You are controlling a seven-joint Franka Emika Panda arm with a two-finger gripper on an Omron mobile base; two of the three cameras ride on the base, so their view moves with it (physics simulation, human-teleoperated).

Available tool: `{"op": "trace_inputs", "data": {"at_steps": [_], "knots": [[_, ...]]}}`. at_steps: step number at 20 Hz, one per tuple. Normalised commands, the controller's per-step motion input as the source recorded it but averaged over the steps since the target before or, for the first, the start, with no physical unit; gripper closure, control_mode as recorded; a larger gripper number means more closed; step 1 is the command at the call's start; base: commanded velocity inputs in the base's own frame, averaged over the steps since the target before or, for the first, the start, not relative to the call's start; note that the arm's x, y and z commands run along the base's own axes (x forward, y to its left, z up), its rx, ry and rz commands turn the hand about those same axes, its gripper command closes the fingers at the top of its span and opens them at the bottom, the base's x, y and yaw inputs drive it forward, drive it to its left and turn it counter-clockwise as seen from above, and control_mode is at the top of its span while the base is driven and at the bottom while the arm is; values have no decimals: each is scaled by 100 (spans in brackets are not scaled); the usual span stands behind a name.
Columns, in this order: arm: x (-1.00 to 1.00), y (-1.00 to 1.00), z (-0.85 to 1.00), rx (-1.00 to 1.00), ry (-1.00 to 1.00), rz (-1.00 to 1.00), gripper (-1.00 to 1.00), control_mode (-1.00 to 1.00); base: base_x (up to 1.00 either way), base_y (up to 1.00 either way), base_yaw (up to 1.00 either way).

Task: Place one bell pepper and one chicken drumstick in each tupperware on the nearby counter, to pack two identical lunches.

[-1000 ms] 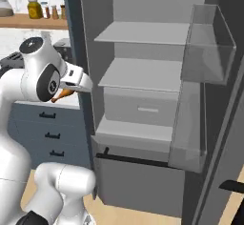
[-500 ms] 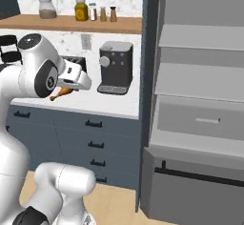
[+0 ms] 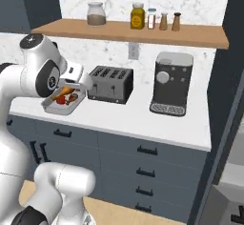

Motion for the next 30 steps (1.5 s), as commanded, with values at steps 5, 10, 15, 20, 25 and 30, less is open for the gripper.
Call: {"op": "trace_inputs", "data": {"at_steps": [5,10,15,20,25,30], "knots": [[0,0,0,0,0,0,100,100,53,100,19],[0,0,0,0,0,0,100,100,57,100,6],[0,0,0,0,0,0,100,100,46,100,-4],[0,0,0,0,0,0,100,100,46,100,-17],[0,0,0,0,0,0,100,100,56,80,-24],[0,0,0,0,0,0,100,100,42,14,-17]]}}
